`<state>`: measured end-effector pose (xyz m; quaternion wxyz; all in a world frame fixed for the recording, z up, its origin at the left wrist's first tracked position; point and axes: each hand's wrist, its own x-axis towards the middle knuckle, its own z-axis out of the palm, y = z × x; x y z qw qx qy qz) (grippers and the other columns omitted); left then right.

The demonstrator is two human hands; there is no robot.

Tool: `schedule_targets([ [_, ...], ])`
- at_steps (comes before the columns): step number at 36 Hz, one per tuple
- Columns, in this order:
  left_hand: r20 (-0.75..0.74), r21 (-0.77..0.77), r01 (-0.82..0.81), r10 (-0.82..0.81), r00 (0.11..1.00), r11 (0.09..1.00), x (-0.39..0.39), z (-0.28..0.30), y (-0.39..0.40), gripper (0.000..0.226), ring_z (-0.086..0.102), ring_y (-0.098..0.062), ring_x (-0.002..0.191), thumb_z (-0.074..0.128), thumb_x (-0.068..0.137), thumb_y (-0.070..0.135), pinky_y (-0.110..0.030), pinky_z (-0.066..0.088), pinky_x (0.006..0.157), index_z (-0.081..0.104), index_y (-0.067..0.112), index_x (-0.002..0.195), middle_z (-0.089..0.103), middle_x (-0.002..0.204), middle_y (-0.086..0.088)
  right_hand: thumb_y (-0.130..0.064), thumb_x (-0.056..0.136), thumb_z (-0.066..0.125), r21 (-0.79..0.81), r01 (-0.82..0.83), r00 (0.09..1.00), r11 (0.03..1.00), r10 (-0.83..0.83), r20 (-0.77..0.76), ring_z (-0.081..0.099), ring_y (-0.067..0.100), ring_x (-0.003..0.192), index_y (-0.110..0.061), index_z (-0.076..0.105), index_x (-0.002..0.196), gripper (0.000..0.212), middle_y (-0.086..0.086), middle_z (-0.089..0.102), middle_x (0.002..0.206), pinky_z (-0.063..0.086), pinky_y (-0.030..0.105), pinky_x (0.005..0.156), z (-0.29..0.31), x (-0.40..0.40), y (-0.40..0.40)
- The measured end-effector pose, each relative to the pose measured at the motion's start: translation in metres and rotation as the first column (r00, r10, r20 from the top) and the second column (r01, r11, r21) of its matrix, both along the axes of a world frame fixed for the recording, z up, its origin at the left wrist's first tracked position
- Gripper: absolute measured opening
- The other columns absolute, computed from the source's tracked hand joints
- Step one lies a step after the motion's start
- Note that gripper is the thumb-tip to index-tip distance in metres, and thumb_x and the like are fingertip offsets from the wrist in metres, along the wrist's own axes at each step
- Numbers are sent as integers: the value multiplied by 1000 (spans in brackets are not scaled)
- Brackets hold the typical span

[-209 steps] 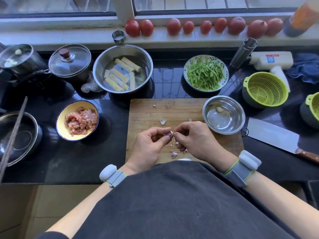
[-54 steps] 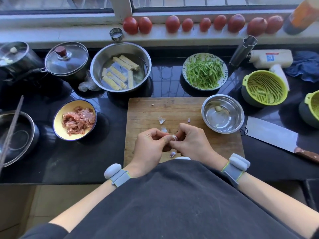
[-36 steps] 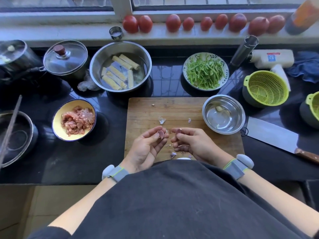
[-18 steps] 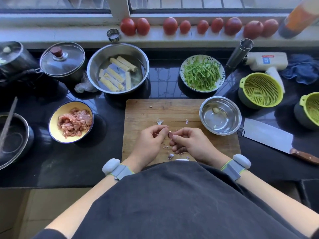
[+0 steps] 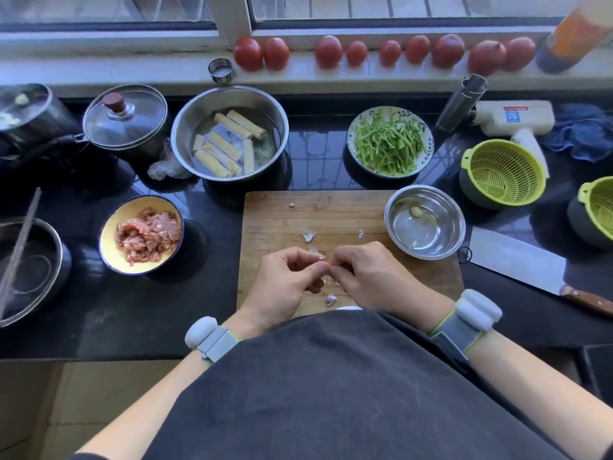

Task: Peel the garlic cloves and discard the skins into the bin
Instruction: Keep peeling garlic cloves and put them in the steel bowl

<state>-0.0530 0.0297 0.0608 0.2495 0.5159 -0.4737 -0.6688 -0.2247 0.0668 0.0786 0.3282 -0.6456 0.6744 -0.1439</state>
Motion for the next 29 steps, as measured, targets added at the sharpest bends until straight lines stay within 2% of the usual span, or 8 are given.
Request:
schedule_targets([
  [7, 100, -62, 48, -41, 994, 997, -1, 4, 2, 10, 64, -12, 59, 77, 86, 6, -24, 54, 60, 71, -1, 90, 71, 71, -10, -18, 90, 66, -32, 25, 995, 999, -22, 98, 55, 6, 58, -17, 66, 69, 21, -11, 57, 56, 37, 16, 55, -8, 0, 5],
  [11, -15, 49, -67, 67, 998, 997, -1, 2, -1, 6, 64, -18, 64, 74, 87, 0, -27, 57, 65, 73, 0, 93, 72, 76, -10, -16, 92, 65, 75, 190, 936, 979, -204, 288, 51, 6, 51, -26, 59, 63, 31, -6, 60, 53, 40, 20, 55, -10, 2, 6],
  [14, 7, 69, -114, 114, 993, 991, 1, -6, 0, 8, 64, -18, 65, 70, 89, -3, -27, 59, 66, 74, 3, 92, 71, 74, -8, -10, 91, 62, 136, 363, 845, 922, -388, 368, 47, 3, 48, -16, 63, 67, 24, -8, 58, 51, 40, 22, 54, -16, -1, 5],
  [17, -33, 124, -145, 150, 988, 982, 5, -8, 1, 11, 66, -20, 69, 68, 89, -4, -26, 61, 71, 73, 2, 97, 71, 76, -11, -21, 94, 66, 118, 377, 874, 919, -395, 284, 51, 5, 52, -17, 65, 71, 23, -8, 62, 58, 42, 22, 56, -22, -8, 4],
  [23, -123, 145, -132, 150, 981, 981, 3, -7, 3, 21, 70, -20, 79, 66, 88, -10, -29, 61, 81, 72, 3, 103, 75, 85, -9, -41, 98, 58, 146, 273, 958, 951, -255, -129, 53, 19, 61, -20, 50, 56, 48, -4, 55, 58, 32, 34, 55, -44, -5, 4],
  [26, -64, 48, -96, 98, 993, 994, 1, -6, 2, 22, 70, -19, 79, 66, 90, -6, -28, 60, 81, 73, 4, 108, 75, 88, -11, -20, 96, 55, 241, 248, 966, 938, -220, -139, 64, 25, 91, -23, 71, 97, 16, 0, 71, 92, 49, 33, 76, -48, -10, 1],
  [27, -50, 28, -88, 90, 995, 996, 1, -5, 2, 23, 70, -18, 80, 65, 91, -6, -27, 60, 81, 73, 5, 110, 75, 90, -12, -16, 94, 55, 240, 249, 967, 938, -225, -120, 65, 23, 94, -24, 72, 108, 24, -2, 72, 98, 52, 32, 82, -46, -10, 0],
  [29, -44, 15, -69, 70, 997, 997, 1, -5, 2, 24, 71, -18, 82, 62, 94, -6, -25, 59, 81, 72, 6, 112, 73, 94, -15, -16, 93, 58, 154, 270, 963, 950, -267, -42, 67, 17, 84, -24, 74, 105, 22, -6, 72, 90, 54, 31, 80, -40, -9, 0],
])
